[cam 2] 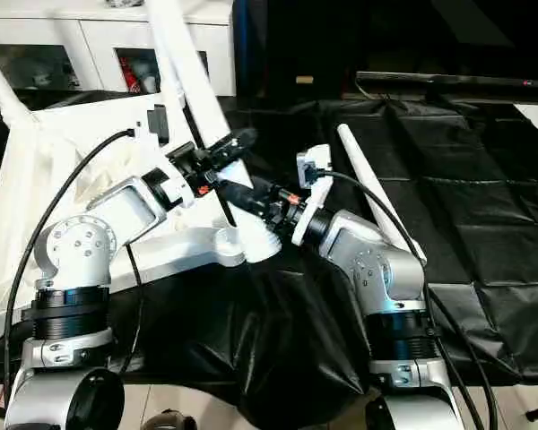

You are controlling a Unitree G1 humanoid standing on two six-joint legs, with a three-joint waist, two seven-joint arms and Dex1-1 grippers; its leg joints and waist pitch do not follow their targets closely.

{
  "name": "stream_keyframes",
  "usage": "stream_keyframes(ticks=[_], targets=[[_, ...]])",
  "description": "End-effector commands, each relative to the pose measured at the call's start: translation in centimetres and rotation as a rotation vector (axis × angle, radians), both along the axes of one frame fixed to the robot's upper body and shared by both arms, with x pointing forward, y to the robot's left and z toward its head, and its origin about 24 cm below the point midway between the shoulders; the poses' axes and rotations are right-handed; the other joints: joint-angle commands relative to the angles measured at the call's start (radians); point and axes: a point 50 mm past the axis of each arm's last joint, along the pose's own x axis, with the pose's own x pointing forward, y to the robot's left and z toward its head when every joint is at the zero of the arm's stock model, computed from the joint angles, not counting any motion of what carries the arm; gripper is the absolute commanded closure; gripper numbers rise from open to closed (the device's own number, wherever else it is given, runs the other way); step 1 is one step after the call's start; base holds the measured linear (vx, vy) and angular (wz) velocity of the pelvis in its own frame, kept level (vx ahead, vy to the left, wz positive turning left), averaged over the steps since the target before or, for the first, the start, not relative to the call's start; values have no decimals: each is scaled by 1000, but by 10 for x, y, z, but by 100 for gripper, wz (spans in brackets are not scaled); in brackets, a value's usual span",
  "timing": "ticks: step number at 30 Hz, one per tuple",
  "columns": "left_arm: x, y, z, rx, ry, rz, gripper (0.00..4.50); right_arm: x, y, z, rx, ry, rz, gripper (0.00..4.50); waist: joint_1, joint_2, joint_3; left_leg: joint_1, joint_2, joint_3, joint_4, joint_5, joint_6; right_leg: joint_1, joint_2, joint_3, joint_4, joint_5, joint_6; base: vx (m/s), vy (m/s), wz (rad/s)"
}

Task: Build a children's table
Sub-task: Pick table leg

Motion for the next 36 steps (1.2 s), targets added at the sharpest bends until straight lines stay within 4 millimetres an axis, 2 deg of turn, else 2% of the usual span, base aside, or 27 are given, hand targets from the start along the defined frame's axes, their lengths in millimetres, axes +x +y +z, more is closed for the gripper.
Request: stream_keyframes(ticks=[1,12,13,15,18,19,22,27,32,34,36], targets=[[1,-3,5,2,-7,-8,169,-1,-1,4,3,-7,9,263,4,-8,-79,13,11,-1,-62,-147,25,56,-64,37,-78,-226,-148,0,0,0],[4,1,7,7,-7,16,248,-1,0,4,3,-8,6,263,3,-5,-80,14,11,-1,-62,-150,21,57,-63,37,-77,-209,-154,0,0,0],[4,1,7,8,-7,17,248,-1,0,4,4,-7,8,228,3,-4,-80,14,11,-2,-62,-153,20,57,-63,36,-77,-213,-154,0,0,0],[4,1,8,17,-16,18,256,-1,0,4,2,-5,11,194,3,-5,-79,14,11,-2,-63,-156,19,57,-63,36,-78,-218,-153,0,0,0],[6,0,10,95,-50,48,257,-4,2,1,-30,-6,22,175,3,-4,-79,14,12,-3,-64,-158,19,57,-63,36,-79,-226,-146,0,0,0],[6,0,10,99,-51,50,259,-4,2,1,-32,-6,22,152,3,-4,-79,15,13,-3,-64,-158,17,56,-63,37,-78,-226,-142,0,0,0],[10,0,12,257,-114,109,260,-4,9,-3,-132,-28,-10,138,3,-2,-80,14,14,-5,-65,-152,12,56,-62,37,-78,-222,-131,0,0,0],[12,-6,18,421,-198,178,260,0,25,-12,-273,-20,-77,136,-3,3,-80,16,13,-6,-65,-162,-11,55,-64,38,-76,-215,-131,0,0,0],[14,-8,19,477,-228,204,260,9,33,-17,-314,25,-182,136,-5,6,-80,18,12,-6,-66,-180,-27,53,-64,39,-74,-209,-145,0,0,0],[14,-8,19,474,-229,206,260,10,35,-17,-308,26,-189,165,-5,7,-80,17,12,-6,-67,-182,-29,54,-62,39,-72,-182,-148,0,0,0],[14,-8,19,476,-233,211,260,11,38,-19,-311,24,-200,175,-5,7,-80,16,12,-6,-67,-184,-29,55,-63,40,-71,-174,-150,0,0,0]])
